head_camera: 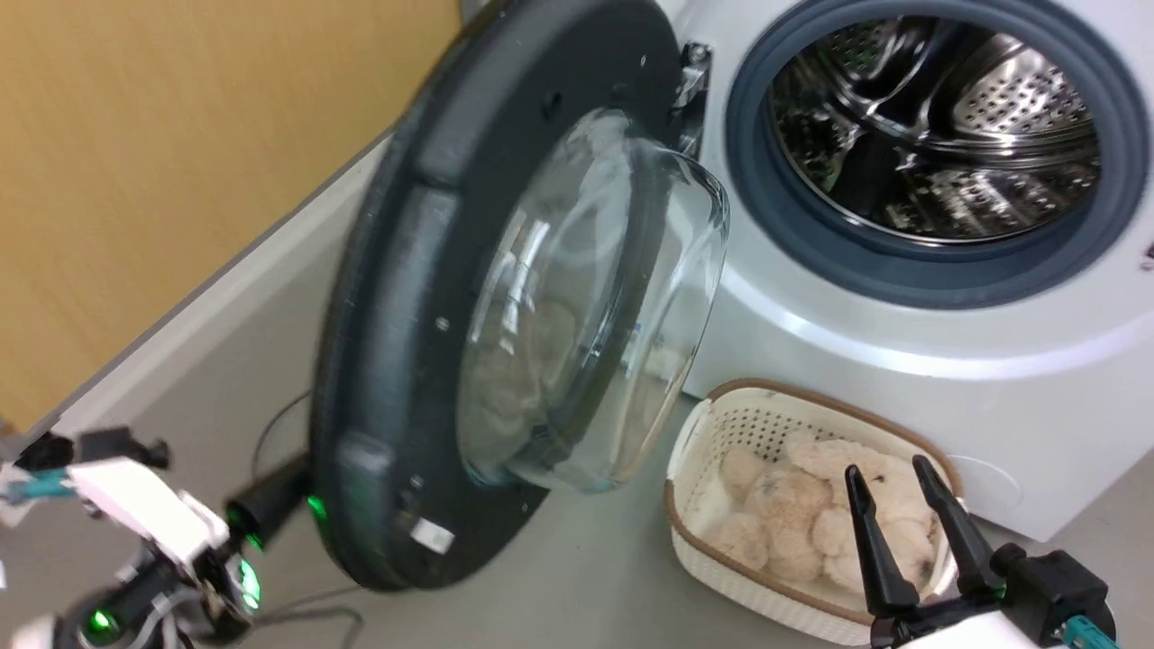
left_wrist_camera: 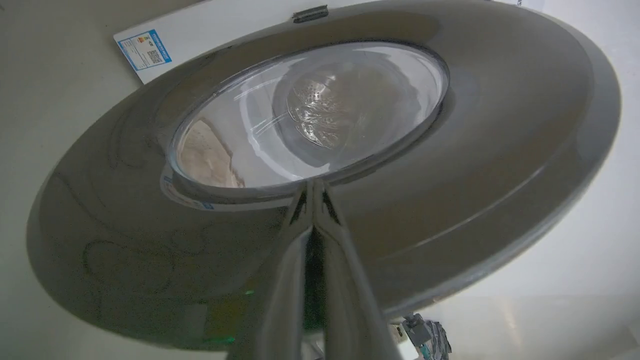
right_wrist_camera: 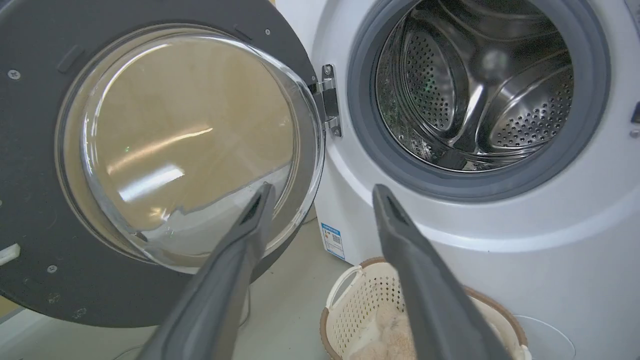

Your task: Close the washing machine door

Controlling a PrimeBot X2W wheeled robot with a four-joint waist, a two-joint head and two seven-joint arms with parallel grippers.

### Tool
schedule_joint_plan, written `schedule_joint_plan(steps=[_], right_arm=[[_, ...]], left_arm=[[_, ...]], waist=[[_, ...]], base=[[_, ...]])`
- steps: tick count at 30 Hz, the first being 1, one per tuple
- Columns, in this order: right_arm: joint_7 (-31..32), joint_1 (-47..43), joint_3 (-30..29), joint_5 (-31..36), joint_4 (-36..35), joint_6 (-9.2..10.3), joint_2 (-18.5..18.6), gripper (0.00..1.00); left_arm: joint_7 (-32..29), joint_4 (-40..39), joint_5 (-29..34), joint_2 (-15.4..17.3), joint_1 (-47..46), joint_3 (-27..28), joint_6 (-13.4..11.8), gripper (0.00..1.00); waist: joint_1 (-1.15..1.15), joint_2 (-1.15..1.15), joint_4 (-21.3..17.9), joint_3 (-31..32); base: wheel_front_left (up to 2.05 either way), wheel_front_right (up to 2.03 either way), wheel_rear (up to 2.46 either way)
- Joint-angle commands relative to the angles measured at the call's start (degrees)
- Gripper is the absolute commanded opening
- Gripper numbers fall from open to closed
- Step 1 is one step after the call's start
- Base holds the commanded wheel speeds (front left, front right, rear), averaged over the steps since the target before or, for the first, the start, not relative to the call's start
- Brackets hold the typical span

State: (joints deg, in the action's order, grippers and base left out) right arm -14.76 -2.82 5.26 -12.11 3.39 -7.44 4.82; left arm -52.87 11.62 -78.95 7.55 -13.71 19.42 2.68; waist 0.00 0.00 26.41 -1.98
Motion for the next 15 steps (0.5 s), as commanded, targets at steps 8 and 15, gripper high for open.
schedule_joint_plan(steps=[8,15], right_arm=[[-0.2,-1.7,-1.2,-0.1,-0.1,-0.05,-1.1,1.00],[-0.2,-1.6,-1.2,0.4,-0.1,-0.05,-1.3,1.00]], left_arm=[[-4.7,-10.3,-2.1,-3.8,9.8,-7.2,-2.8,0.00],[-2.5,-14.4,-5.6,-4.6,14.0,-14.6,-4.3,0.00]], waist=[[0.00,0.00,-5.4,1.9],[0.00,0.00,-12.0,1.1]], base=[[0.00,0.00,0.00],[0.00,0.00,0.00]])
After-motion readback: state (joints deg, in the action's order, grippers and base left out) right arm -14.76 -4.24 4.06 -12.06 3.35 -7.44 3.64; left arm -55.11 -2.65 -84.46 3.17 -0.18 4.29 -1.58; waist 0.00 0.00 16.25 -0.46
